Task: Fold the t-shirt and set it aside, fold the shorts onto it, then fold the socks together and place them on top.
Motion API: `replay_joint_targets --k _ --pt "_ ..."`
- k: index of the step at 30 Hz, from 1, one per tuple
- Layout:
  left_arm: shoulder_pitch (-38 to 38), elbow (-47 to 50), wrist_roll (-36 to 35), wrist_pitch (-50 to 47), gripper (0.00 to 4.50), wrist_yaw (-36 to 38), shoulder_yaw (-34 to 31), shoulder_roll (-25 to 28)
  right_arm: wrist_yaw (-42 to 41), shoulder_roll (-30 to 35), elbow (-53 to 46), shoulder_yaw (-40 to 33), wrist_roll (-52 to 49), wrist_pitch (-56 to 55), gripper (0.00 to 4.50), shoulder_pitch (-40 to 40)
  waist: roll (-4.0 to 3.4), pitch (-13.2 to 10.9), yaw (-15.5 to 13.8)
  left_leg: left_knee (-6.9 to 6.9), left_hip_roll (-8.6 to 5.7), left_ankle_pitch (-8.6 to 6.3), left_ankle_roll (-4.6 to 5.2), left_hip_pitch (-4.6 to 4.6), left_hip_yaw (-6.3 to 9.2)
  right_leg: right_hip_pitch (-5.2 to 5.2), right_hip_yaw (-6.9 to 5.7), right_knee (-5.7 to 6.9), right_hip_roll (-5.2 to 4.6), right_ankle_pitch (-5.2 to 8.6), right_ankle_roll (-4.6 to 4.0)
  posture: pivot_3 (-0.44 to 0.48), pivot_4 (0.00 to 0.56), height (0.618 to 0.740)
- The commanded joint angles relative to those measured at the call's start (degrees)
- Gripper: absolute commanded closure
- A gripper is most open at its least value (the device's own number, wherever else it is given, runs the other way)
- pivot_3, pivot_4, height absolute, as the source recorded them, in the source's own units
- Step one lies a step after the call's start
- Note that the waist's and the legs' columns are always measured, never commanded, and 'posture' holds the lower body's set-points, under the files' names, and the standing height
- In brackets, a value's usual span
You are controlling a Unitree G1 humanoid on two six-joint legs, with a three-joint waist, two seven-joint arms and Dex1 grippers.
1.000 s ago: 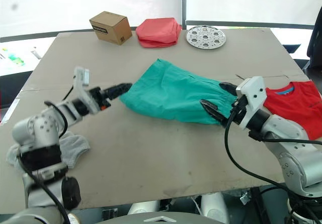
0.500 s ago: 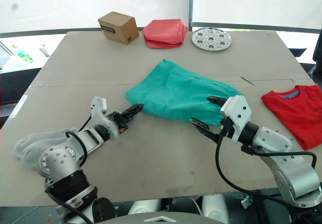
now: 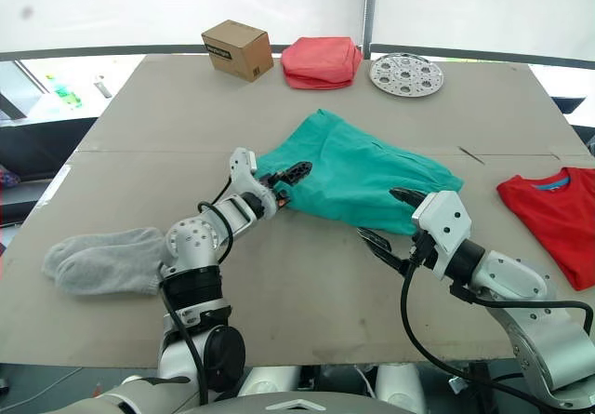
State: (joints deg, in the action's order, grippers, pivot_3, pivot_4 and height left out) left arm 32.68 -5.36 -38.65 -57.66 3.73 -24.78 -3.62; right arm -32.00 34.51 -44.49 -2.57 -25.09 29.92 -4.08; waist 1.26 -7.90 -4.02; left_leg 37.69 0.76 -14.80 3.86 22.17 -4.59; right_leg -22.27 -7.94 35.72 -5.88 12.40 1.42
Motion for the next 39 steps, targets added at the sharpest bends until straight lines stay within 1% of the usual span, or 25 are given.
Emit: replay_joint_targets --k 1,3,4,7,8,11,13,15,16,18,19,22,25,26,29,31,33,35,37,39 --pt "2.77 -8.75 1.77 5.49 1.49 -2.44 0.86 -3.38 1.36 -0.15 -2.86 -1.41 0.33 -0.49 0.00 -0.29 0.00 0.00 -0.10 0.06 -0.07 -0.09 0.16 0.06 0.09 0.02 -0.09 -0.02 -0.06 0.06 0.11 0.000 0.150 0.736" --pt "4.11 -11.06 2.18 7.42 2.13 -3.94 -0.32 -2.89 1.78 -0.02 -3.13 -1.53 0.51 -0.43 0.00 -0.53 -0.01 0.00 -0.06 0.15 -0.07 -0.23 0.41 0.12 0.13 0.01 -0.11 -0.03 -0.06 0.07 0.13 0.000 0.150 0.736" --pt "4.47 -11.68 2.41 8.02 2.63 -4.01 -0.55 -1.78 1.97 0.07 -3.27 -1.57 0.60 -0.42 0.00 -0.70 -0.01 0.00 0.01 0.25 -0.06 -0.24 0.42 0.22 0.24 0.00 -0.20 -0.03 -0.06 0.07 0.13 0.000 0.150 0.736" --pt "4.76 -12.27 3.30 8.97 3.97 -2.12 -0.11 3.49 2.17 0.22 -3.34 -1.80 0.63 -0.46 0.00 -0.92 -0.02 0.01 0.37 0.28 -0.05 -0.22 0.39 0.32 0.34 -0.04 -0.31 -0.03 -0.03 0.05 0.10 0.000 0.150 0.736" --pt "4.68 -12.07 3.53 9.51 4.42 -1.20 -0.41 6.16 2.30 0.10 -3.17 -1.95 0.61 -0.58 0.00 -0.90 -0.04 0.02 0.47 0.28 -0.04 -0.11 0.19 0.35 0.37 -0.06 -0.35 -0.03 0.01 0.02 0.06 0.000 0.150 0.736" --pt "3.74 -10.07 5.74 12.80 4.47 1.87 -0.33 14.56 2.49 -0.24 -2.41 -2.21 0.74 -1.18 0.00 -0.78 0.02 -0.01 2.24 0.23 0.03 -0.09 0.16 0.34 0.37 -0.09 -0.31 -0.02 0.10 0.03 0.06 0.000 0.150 0.736" --pt "2.91 -7.94 9.45 16.99 4.47 5.37 2.58 20.47 2.69 -0.63 -1.68 -2.22 0.74 -1.54 0.00 -0.29 0.03 -0.02 3.09 0.18 0.10 -0.06 0.07 0.33 0.41 -0.17 -0.14 -0.01 0.26 -0.01 0.01 0.000 0.150 0.736" --pt "3.01 -5.45 15.95 24.23 4.47 10.62 7.84 28.26 2.55 -1.13 -0.59 -1.76 1.15 -2.50 0.00 -0.11 0.06 -0.04 3.12 0.02 0.10 0.02 -0.07 0.35 0.40 -0.29 -0.09 -0.03 0.31 -0.03 -0.04 0.000 0.150 0.736" --pt "3.59 -5.06 18.74 27.72 4.47 13.07 10.26 31.27 2.41 -1.30 -0.04 -1.48 1.43 -2.88 0.00 0.07 0.09 -0.06 3.02 0.00 0.10 0.05 -0.11 0.39 0.41 -0.36 -0.10 -0.03 0.31 -0.03 -0.04 0.000 0.150 0.736" --pt "5.37 -4.62 24.80 36.09 4.47 18.17 16.05 36.40 2.14 -1.58 0.93 -1.00 1.87 -3.41 0.00 0.65 0.09 -0.07 2.65 -0.02 0.08 0.08 -0.16 0.48 0.42 -0.41 -0.18 -0.06 0.39 -0.04 -0.05 0.000 0.150 0.736" --pt "6.14 -4.68 27.11 39.82 4.47 20.28 18.43 38.00 2.05 -1.69 1.33 -0.79 2.04 -3.54 0.00 1.03 0.08 -0.08 2.28 -0.02 0.04 0.07 -0.17 0.48 0.42 -0.40 -0.19 -0.09 0.39 -0.03 -0.05 0.000 0.150 0.736" --pt "7.00 -3.70 33.09 52.32 4.47 26.93 25.40 40.36 1.97 -2.04 2.07 -0.20 2.52 -3.76 0.00 2.12 -0.09 -0.09 1.35 -0.06 -0.06 -0.01 -0.23 0.50 0.45 -0.40 -0.22 -0.25 0.02 -0.01 -0.07 0.000 0.150 0.736" --pt "3.52 -3.41 39.10 66.91 4.47 33.75 32.87 41.95 2.25 -2.15 1.95 -0.28 2.84 -3.86 0.00 2.27 -0.17 -0.07 1.69 -0.15 -0.15 -0.10 -0.34 0.50 0.44 -0.37 -0.19 -0.32 -0.09 -0.03 -0.06 0.000 0.150 0.736" --pt "2.34 -4.34 41.22 70.89 4.47 35.43 35.09 42.67 2.41 -2.18 1.89 -0.32 2.96 -3.85 0.00 2.27 -0.22 -0.10 1.94 -0.21 -0.15 0.04 -0.11 0.49 0.40 -0.39 -0.17 -0.32 -0.09 -0.04 -0.05 0.000 0.150 0.736" --pt "-0.54 -9.06 45.78 77.42 4.47 39.29 39.57 44.64 2.83 -2.23 1.31 -0.32 3.42 -3.65 0.00 1.83 -0.24 -0.11 2.48 -0.27 -0.07 0.09 -0.17 0.45 0.37 -0.43 -0.19 -0.25 0.02 -0.04 -0.05 0.000 0.150 0.736" --pt "-1.70 -13.60 49.21 80.98 4.47 43.08 42.89 47.34 3.21 -2.27 0.18 -0.66 3.66 -3.50 0.00 0.58 -0.25 -0.11 2.90 -0.32 -0.06 0.10 -0.18 0.43 0.37 -0.45 -0.20 -0.23 0.06 -0.04 -0.05 0.000 0.150 0.736" --pt "-1.06 -16.99 49.89 83.27 4.47 44.01 43.32 48.14 3.53 -2.36 -0.47 -0.85 3.91 -3.55 0.00 -0.46 -0.27 -0.14 3.19 -0.35 -0.05 0.09 -0.17 0.43 0.36 -0.46 -0.21 -0.24 0.11 -0.02 -0.04 0.000 0.150 0.736" --pt "0.07 -19.97 50.16 85.42 4.47 44.24 42.88 48.54 3.83 -2.45 -0.92 -0.83 4.26 -3.67 0.00 -1.29 -0.26 -0.14 3.03 -0.31 -0.04 0.07 -0.12 0.48 0.39 -0.49 -0.21 -0.24 0.10 0.08 0.16 0.000 0.150 0.736" --pt "0.92 -22.35 50.61 87.93 4.47 44.73 42.44 49.61 4.16 -2.64 -1.21 -0.77 4.47 -3.74 0.00 -1.80 -0.26 -0.14 3.00 -0.28 -0.07 -0.13 0.21 0.48 0.38 -0.46 -0.21 -0.26 0.02 0.11 0.20 0.000 0.150 0.736" --pt "1.49 -23.56 50.83 90.11 4.47 44.94 42.26 50.23 4.19 -2.79 -1.09 -0.31 4.67 -3.83 0.00 -1.77 -0.25 -0.14 3.08 -0.24 -0.07 -0.21 0.35 0.48 0.38 -0.45 -0.20 -0.27 0.00 0.11 0.22 0.000 0.150 0.736"
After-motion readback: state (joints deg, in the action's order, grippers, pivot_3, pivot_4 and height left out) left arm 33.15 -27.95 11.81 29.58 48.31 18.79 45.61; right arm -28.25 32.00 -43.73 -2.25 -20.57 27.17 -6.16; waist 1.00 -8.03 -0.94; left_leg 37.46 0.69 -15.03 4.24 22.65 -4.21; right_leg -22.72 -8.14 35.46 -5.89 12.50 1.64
